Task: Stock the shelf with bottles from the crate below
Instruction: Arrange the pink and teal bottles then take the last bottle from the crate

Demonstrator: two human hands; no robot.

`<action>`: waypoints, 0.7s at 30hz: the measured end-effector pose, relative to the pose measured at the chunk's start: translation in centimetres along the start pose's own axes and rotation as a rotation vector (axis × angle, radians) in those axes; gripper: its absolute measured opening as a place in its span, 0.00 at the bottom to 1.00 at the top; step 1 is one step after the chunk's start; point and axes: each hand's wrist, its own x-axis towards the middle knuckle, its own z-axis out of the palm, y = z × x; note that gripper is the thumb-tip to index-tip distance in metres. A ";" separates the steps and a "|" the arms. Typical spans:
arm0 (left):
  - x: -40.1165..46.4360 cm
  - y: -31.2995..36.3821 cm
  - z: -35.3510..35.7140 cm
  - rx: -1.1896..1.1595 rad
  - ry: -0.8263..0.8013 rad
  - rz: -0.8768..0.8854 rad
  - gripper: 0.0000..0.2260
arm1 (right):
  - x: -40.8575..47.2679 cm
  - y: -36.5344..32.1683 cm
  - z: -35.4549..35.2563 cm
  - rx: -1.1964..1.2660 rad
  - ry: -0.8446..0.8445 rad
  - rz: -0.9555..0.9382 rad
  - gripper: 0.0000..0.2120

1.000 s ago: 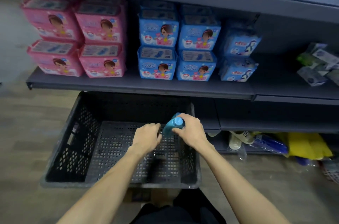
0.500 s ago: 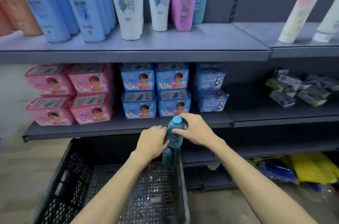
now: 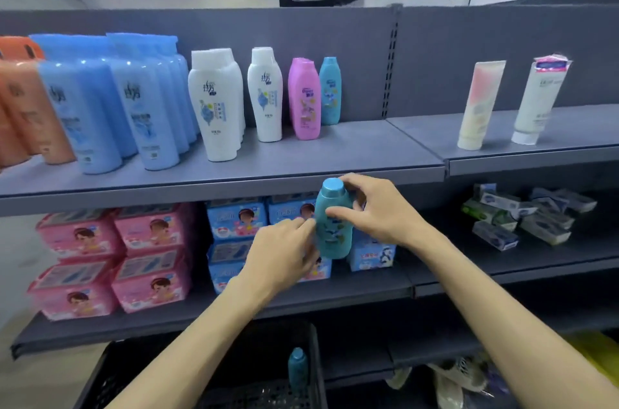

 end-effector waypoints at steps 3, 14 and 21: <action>3.2 -0.7 -2.8 0.036 0.088 0.007 0.07 | 2.3 -1.5 -3.4 0.004 0.059 -0.044 0.15; 12.4 -3.6 -9.2 0.170 0.084 0.045 0.14 | 10.7 -3.7 -9.3 -0.014 0.138 -0.077 0.19; 14.4 -3.9 -7.4 0.185 -0.011 -0.016 0.13 | 11.9 -2.8 -8.3 0.060 0.132 0.040 0.15</action>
